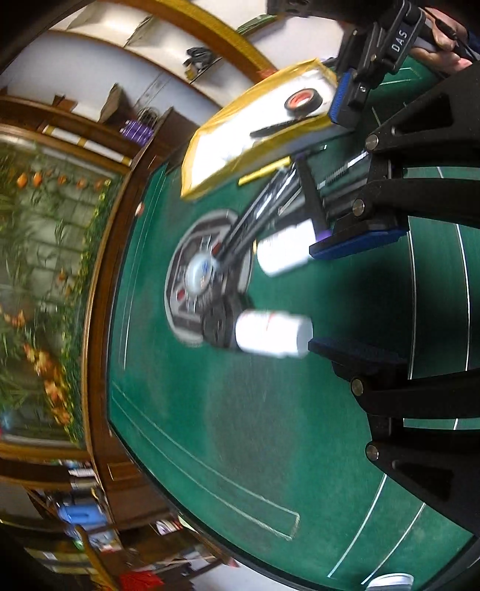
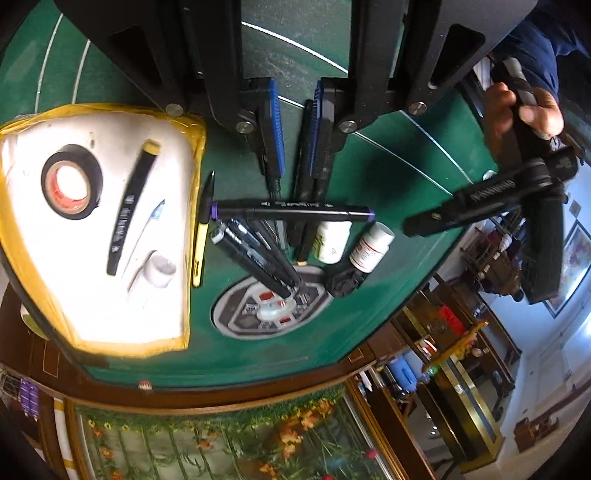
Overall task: Organize rigid objects
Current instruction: 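Grasp a white bottle with the left gripper while the right grasps a white-green bottle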
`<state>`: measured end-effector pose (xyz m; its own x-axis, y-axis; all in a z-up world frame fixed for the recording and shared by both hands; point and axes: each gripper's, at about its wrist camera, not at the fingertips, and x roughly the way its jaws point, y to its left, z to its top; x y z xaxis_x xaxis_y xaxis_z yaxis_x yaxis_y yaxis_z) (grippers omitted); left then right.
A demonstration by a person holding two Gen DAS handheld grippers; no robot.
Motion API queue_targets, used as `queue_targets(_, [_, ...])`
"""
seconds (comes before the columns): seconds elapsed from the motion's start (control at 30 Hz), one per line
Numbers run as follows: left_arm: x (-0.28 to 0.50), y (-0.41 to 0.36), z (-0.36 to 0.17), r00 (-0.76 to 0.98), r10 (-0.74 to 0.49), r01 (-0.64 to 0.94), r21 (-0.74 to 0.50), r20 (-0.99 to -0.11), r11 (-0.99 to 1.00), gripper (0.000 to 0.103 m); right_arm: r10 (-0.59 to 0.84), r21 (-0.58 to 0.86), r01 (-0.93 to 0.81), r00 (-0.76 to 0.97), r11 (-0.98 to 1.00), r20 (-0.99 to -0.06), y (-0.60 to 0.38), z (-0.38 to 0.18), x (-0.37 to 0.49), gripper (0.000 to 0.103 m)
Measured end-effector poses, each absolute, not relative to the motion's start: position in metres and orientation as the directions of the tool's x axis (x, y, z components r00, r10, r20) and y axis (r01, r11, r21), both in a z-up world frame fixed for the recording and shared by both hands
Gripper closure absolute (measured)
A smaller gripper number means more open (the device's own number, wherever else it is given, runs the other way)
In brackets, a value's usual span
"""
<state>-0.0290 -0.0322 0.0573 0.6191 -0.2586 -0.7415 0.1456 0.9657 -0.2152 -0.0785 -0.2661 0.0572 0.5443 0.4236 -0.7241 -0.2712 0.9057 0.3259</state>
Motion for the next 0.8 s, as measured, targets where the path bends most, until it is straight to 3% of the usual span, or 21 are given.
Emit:
queue_targets(0.27, [-0.001, -0.019, 0.036, 0.584, -0.225, 0.109, -0.200, -0.780, 0.974, 0.057, 0.312, 0.268, -0.162, 0.548, 0.950, -0.776, -0.279, 0.040, -0.070, 0.092])
queue_targets(0.6, [0.048, -0.029, 0.013, 0.536, -0.198, 0.081, -0.183, -0.821, 0.980, 0.053, 0.348, 0.296, -0.184, 0.551, 0.937, -0.759, -0.285, 0.046, -0.075, 0.091])
queue_targets(0.67, [0.051, -0.031, 0.012, 0.544, -0.172, 0.072, -0.159, -0.821, 0.985, 0.055, 0.361, 0.305, -0.194, 0.547, 0.932, -0.755, -0.282, 0.049, -0.073, 0.091])
queue_targets(0.73, [0.049, -0.031, 0.012, 0.548, -0.159, 0.074, -0.141, -0.821, 0.987, 0.065, 0.371, 0.307, -0.208, 0.541, 0.929, -0.755, -0.277, 0.052, -0.069, 0.091])
queue_targets(0.8, [0.042, -0.026, 0.012, 0.552, -0.163, 0.072, -0.149, -0.818, 0.986, 0.065, 0.386, 0.315, -0.223, 0.537, 0.923, -0.750, -0.271, 0.058, -0.064, 0.091])
